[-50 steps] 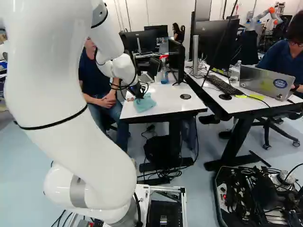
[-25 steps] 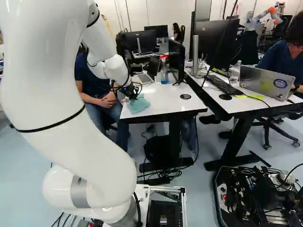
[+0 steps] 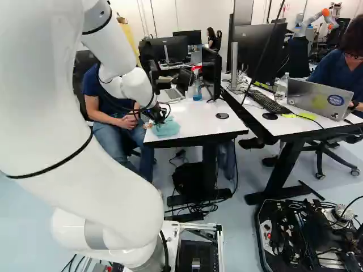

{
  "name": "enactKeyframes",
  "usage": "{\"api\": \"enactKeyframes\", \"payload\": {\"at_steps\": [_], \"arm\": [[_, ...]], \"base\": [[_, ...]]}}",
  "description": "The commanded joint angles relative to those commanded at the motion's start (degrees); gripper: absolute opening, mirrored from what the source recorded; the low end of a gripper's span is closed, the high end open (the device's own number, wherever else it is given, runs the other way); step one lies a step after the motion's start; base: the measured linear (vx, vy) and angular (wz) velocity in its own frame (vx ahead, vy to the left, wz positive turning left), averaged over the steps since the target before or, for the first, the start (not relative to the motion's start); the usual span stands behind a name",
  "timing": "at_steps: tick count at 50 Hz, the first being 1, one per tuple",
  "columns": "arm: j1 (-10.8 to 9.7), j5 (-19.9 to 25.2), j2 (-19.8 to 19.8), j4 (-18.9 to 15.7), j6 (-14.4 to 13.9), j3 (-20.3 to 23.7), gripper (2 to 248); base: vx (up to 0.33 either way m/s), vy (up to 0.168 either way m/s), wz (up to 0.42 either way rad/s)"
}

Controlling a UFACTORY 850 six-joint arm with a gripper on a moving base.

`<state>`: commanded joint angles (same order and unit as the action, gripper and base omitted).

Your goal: Clean the table with the green towel

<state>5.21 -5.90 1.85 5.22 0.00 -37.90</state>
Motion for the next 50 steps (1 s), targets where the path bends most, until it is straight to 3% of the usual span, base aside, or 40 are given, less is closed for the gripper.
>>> {"api": "enactKeyframes", "payload": {"at_steps": [18,50], "arm": [[-3.95,0.00,0.95,0.00,0.00,0.95,31],[-10.43,0.00,-3.11,0.00,0.00,-3.15,31]], "base": [[0.000,0.000,0.000],[0.000,0.000,0.000]]}}
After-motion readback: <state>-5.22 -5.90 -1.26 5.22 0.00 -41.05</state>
